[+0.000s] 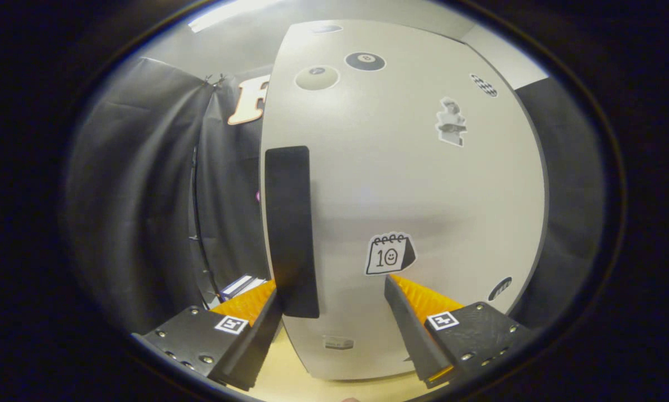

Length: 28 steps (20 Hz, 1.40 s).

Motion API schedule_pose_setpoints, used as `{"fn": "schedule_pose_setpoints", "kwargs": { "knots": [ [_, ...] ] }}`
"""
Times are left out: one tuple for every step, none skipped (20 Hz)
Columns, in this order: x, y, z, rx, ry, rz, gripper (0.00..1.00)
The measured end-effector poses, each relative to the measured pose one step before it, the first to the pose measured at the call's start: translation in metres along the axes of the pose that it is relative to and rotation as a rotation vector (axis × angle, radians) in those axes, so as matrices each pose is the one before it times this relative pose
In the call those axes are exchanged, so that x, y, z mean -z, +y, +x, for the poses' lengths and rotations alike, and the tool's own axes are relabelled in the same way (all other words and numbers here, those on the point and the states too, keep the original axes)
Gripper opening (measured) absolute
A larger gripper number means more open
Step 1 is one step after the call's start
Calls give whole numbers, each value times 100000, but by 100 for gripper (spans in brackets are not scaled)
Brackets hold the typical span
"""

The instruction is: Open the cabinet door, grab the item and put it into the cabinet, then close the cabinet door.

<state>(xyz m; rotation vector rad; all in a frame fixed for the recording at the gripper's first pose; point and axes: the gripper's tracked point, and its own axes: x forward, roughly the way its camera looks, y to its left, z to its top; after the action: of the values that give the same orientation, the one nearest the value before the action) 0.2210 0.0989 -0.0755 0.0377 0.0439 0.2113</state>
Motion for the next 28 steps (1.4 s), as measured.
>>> {"fn": "schedule_pose_setpoints", "kwargs": {
  "knots": [
    [-107,-11,314,860,-446,116,100],
    [100,-105,298,696,-310,44,100],
    [43,-28,284,449,-393,-234,100],
    [-3,108,403,344,-442,-294,100],
    [-36,13,288,512,-493,-90,100],
    [157,-230,-134,414,49,-201,100],
    [-152,101,98,83,-921,-177,100],
    [184,122,100,-23,33,54,100],
    [-166,50,139,2,-117,815,100],
    [152,-76,-320,-112,452,525,100],
    [252,163,-167,-806,1281,403,100],
    [449,89,-139,490,2155,878,100],
    [128,88,-427,95,1582,682,100],
    [-60,14,-532,185,443,-447,100],
    [-175,38,-775,-269,-478,-700,100],
    [-117,-132,-951,295,-387,-882,100],
    [-83,-154,-1051,151,393,-791,100],
    [-53,-262,-1207,527,681,-371,100],
    [-121,-251,-1160,171,370,-131,100],
    [-164,-325,-1398,403,-50,-226,100],
    [-196,-410,-1430,617,-53,-392,100],
    [33,-1322,-2211,941,-102,-626,100],
    [-215,-577,-1570,1199,-96,-518,100],
    [-293,-627,-1573,1347,-685,-260,100],
    [-351,-534,-1531,1013,-748,258,100],
    [-273,-567,-1476,1129,-206,235,100],
    [-112,-582,-1470,1250,-59,459,100],
    [-222,19,-1104,1133,-346,305,100]
  ]
}}
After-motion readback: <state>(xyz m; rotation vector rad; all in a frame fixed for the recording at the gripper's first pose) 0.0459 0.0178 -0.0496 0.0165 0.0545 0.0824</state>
